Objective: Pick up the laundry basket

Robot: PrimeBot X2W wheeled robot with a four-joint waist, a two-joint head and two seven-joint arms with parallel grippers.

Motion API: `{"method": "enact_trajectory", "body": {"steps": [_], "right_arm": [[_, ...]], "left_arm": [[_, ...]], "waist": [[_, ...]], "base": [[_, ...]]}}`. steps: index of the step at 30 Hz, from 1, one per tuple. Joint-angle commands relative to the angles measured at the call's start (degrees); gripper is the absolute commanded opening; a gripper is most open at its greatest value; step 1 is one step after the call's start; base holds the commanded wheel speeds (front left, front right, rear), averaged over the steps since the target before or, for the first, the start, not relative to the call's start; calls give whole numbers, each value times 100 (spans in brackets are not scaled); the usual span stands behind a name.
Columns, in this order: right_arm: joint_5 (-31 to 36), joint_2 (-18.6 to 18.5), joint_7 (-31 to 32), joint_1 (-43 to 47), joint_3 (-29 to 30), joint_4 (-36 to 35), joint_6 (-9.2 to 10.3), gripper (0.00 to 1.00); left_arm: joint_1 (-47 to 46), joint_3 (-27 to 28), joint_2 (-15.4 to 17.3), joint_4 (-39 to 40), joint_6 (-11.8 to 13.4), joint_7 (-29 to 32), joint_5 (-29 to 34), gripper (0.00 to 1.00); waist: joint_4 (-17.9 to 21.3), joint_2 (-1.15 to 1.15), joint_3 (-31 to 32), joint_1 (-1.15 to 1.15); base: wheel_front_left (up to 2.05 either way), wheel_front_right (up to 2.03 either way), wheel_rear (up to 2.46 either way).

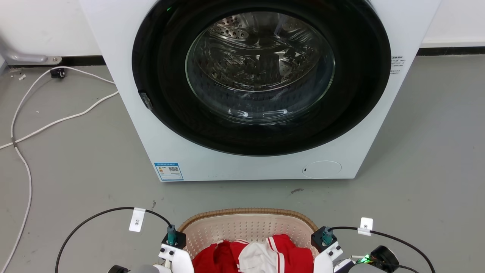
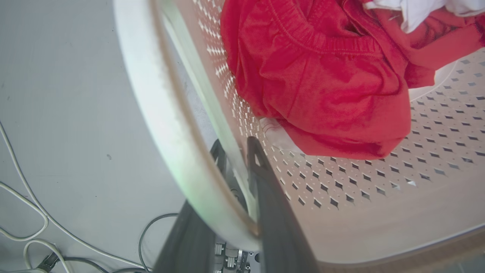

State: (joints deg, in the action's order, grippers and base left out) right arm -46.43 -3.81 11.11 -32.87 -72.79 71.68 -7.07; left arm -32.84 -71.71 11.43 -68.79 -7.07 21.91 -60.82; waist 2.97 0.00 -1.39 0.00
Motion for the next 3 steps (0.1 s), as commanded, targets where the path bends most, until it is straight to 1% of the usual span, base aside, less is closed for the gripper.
{"method": "enact_trajectory", "body": {"steps": [1, 3], "right_arm": [[12, 171, -45, -75, -47, -100, -77, 0], [8, 171, -39, -75, -52, -102, -77, 0]], "left_arm": [[-99, -24, -158, 81, -62, -58, -39, 0], [-95, -34, -153, 82, -62, -60, -44, 0]], "waist": [[-3, 0, 1, 0], [-4, 0, 1, 0]], "base": [[0, 0, 0], [0, 0, 0]]}}
